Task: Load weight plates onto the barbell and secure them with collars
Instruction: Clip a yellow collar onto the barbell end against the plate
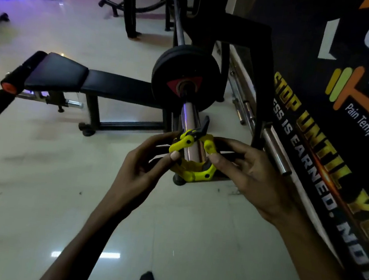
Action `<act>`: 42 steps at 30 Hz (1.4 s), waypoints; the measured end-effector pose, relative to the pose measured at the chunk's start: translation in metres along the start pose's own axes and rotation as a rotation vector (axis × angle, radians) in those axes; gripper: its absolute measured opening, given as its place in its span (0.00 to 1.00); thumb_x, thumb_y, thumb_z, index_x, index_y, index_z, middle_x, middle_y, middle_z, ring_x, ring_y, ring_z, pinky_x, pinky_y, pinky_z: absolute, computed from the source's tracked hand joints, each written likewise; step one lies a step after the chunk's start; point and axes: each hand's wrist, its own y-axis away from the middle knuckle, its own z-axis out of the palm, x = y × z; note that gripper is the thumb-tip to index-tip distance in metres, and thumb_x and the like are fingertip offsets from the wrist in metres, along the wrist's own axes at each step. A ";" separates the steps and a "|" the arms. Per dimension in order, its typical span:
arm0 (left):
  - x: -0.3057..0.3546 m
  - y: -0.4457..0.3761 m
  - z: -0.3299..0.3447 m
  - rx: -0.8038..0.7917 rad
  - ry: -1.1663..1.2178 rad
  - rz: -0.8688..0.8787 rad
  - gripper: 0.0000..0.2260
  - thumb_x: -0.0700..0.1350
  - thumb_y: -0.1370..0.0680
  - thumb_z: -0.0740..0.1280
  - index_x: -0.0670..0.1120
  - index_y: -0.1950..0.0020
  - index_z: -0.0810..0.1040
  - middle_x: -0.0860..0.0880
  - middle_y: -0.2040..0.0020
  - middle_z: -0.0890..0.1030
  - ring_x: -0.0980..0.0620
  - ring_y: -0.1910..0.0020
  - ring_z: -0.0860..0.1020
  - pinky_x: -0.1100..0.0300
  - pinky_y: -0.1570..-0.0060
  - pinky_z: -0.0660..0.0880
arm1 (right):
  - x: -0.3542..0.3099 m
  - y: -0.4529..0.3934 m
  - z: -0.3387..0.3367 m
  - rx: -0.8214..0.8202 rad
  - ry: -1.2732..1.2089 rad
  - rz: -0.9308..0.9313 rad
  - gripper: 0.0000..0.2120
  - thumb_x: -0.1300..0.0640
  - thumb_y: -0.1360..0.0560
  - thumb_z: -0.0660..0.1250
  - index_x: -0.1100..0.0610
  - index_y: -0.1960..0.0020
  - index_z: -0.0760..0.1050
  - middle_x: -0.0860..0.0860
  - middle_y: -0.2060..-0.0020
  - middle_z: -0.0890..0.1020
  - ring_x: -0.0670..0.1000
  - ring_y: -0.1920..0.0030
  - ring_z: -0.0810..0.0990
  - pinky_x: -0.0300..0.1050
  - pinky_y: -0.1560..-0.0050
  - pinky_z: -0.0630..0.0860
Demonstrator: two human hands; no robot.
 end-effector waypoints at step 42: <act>-0.064 -0.104 -0.011 0.211 -0.323 0.084 0.15 0.46 0.24 0.78 0.50 0.38 0.84 0.53 0.44 0.85 0.53 0.43 0.82 0.66 0.49 0.81 | 0.061 -0.100 0.020 0.472 0.303 -0.063 0.09 0.58 0.21 0.72 0.53 0.42 0.83 0.46 0.47 0.86 0.42 0.41 0.82 0.42 0.41 0.81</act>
